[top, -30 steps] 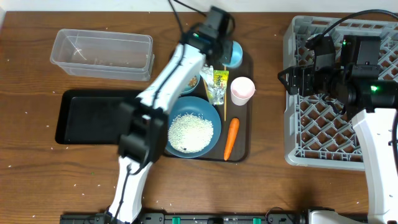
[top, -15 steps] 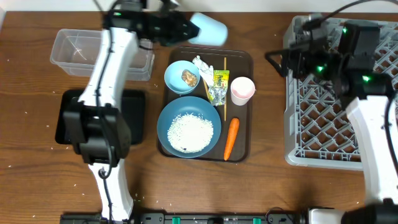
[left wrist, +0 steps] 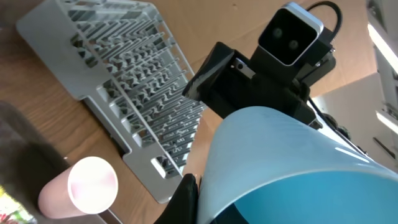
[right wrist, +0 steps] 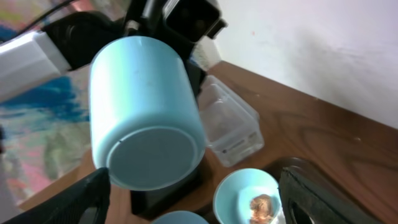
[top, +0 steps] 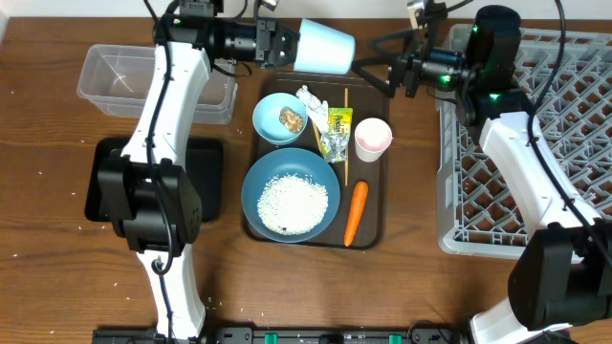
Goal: Sort waste into correct bins and load items into the dishwasher rack
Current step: 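Lift the blue cup and hand it to the right gripper, then carry the blue cup with the right gripper into the dish rack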
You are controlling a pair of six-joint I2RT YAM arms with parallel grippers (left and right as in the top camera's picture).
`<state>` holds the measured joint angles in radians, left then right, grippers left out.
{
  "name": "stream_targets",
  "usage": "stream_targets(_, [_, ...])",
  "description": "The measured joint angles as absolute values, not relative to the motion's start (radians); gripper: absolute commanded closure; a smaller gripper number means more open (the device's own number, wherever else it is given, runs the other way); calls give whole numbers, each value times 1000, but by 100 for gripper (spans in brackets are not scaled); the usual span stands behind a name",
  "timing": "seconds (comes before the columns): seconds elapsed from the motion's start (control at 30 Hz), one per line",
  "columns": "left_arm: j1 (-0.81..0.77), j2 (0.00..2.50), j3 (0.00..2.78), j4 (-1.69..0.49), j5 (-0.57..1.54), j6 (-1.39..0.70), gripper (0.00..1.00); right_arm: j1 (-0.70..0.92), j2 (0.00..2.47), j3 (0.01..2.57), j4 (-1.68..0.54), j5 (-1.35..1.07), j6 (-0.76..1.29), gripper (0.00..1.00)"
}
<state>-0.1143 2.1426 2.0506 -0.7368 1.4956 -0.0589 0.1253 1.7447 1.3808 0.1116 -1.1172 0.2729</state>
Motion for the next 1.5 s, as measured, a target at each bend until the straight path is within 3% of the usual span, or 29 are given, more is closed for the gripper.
stream_targets(0.43, [-131, 2155, 2041, -728, 1498, -44, 94, 177, 1745, 1381, 166, -1137, 326, 25])
stream_targets(1.0, [-133, 2155, 2041, -729, 1536, -28, 93, 199, 1745, 1381, 191, -1122, 356, 58])
stream_targets(1.03, [-133, 2155, 2041, -729, 1536, -28, 90, 199, 1745, 1381, 191, -1122, 356, 59])
stream_targets(1.1, [-133, 2155, 2041, -726, 1534, -22, 73, 201, 1745, 1381, 191, -1126, 357, 61])
stream_targets(1.2, [-141, 2155, 2040, -725, 1530, -22, 59, 215, 1745, 1381, 187, -1140, 357, 62])
stream_targets(1.5, [-146, 2155, 2040, -726, 1519, -26, 55, 140, 1745, 1381, 173, -1207, 358, 64])
